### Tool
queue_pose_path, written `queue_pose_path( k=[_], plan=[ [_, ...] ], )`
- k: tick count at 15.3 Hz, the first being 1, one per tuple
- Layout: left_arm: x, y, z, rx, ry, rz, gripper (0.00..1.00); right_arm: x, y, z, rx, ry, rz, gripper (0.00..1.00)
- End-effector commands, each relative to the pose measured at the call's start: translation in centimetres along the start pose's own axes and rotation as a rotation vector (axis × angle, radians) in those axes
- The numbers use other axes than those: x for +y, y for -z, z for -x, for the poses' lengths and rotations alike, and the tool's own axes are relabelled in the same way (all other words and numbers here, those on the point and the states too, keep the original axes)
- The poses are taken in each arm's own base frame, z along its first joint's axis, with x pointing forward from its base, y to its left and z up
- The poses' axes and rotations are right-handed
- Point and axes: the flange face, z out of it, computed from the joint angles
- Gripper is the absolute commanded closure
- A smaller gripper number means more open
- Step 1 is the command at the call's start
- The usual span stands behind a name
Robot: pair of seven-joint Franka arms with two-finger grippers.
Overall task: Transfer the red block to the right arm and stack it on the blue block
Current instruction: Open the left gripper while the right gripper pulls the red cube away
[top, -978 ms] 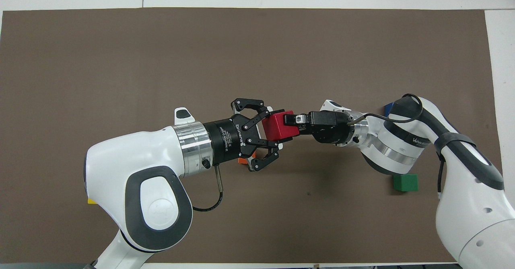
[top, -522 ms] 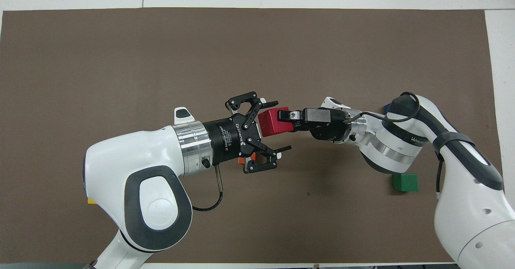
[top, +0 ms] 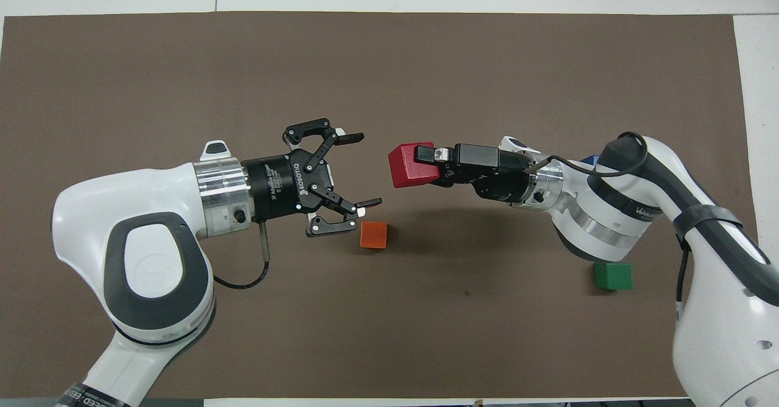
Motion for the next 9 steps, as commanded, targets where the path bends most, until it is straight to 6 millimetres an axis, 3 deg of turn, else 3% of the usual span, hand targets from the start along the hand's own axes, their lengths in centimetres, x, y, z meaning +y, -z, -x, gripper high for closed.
queue_pose_path(
  k=[1, 4, 7, 9],
  plan=[
    [1.2, 3.8, -2.7, -0.008, -0.015, -0.011, 0.00, -3.1, -0.6, 0.2, 0.003, -0.008, 0.119, 1.00],
    [3.0, 8.0, -5.5, 0.093, -0.139, -0.102, 0.00, -6.9, -0.2, 0.5, 0.011, -0.058, 0.237, 1.00],
    [3.8, 10.8, -7.5, 0.176, -0.321, -0.191, 0.00, -11.1, 2.0, 0.3, 0.014, -0.084, 0.337, 1.00],
    [4.4, 11.8, -7.5, 0.280, -0.484, -0.287, 0.00, -14.2, 3.6, 0.8, 0.013, -0.090, 0.446, 1.00]
  ],
)
